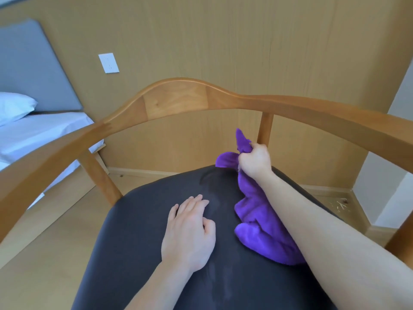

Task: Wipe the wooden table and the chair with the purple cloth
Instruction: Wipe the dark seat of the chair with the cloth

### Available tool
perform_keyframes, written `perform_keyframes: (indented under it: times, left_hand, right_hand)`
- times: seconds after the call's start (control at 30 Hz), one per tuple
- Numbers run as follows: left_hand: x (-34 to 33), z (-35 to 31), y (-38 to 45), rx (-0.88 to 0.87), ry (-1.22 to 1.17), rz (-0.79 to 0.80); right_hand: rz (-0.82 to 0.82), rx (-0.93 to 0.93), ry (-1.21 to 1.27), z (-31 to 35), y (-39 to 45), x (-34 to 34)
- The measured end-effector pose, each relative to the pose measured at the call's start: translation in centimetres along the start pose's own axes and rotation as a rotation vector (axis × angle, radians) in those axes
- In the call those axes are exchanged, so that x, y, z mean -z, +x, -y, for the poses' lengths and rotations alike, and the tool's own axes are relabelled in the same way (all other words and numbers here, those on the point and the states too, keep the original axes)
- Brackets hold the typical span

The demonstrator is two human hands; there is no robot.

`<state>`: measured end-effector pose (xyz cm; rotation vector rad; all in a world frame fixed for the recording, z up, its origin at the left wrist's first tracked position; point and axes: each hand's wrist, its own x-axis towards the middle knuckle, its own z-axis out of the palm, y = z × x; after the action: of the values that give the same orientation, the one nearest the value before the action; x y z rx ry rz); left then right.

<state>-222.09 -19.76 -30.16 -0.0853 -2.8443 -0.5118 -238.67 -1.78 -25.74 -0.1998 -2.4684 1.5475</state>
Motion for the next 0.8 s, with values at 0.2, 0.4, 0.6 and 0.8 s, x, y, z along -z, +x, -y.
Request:
perform_keyframes:
  times: [0.2,0.4,0.6,0.8]
  left_hand:
    - [0.2,0.7,0.3,0.004,-0.046,-0.017]
    - [0.2,0.4,0.0,-0.02,-0.085,-0.036]
    - [0.4,0.5,-0.1,0.0,-0.14,-0.056]
    - [0.0,0.3,0.0,0.02,-0.121,-0.078]
  right_hand:
    - [0.293,0.034,-0.512,2.0,0.3,-4.0]
    - [0.66,0.25,-0.509,2.3,-6.0,-2.0]
    - [0.49,0.274,-0.251,0.1,-8.9,2.8]
    - [0.002,-0.256,-0.481,-2.0,-3.6,4.7]
